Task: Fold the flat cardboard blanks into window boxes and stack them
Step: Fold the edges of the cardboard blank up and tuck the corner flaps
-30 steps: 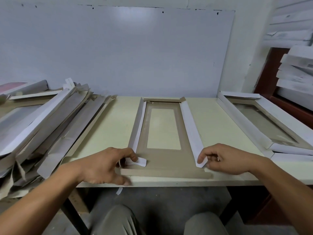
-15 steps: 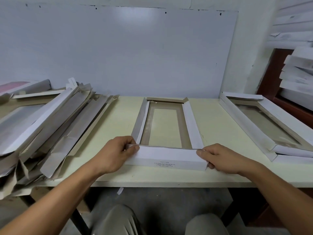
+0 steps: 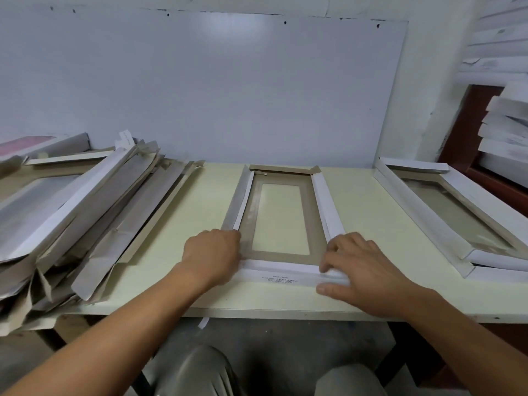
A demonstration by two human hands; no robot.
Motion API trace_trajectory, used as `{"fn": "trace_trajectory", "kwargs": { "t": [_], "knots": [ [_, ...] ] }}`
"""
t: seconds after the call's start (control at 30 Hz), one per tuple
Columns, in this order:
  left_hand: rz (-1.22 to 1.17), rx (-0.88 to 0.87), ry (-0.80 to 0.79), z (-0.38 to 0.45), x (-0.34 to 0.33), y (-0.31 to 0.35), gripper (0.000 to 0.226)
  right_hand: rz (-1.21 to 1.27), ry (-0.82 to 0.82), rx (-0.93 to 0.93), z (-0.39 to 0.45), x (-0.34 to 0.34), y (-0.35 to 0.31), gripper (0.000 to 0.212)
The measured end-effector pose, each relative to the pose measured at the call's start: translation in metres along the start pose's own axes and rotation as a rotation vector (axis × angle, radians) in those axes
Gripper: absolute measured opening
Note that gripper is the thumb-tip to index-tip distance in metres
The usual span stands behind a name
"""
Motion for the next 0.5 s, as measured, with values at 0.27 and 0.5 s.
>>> {"fn": "trace_trajectory", "kwargs": {
  "t": [0.27,0.5],
  "knots": [
    [-0.503,-0.604,-0.071,-0.049,0.006,0.063,0.018,0.068,0.002,0.076,0.005,-0.013,-0.043,0.026],
    [-0.299,-0.634,0.003,-0.064,0.000,0.049,0.023,0.383,-0.257,0.227,0.009,-0.009,-0.034,0.055]
  ]
}}
Point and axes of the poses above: each hand's wrist, its own z-axis towards the middle knuckle, its own x-axis out of the back of the hand, y = z × x, the point moved 7 cm from there along z, towards the middle knuckle, and after that the axes turned 2 degrees about -x, right-handed, at the moved point
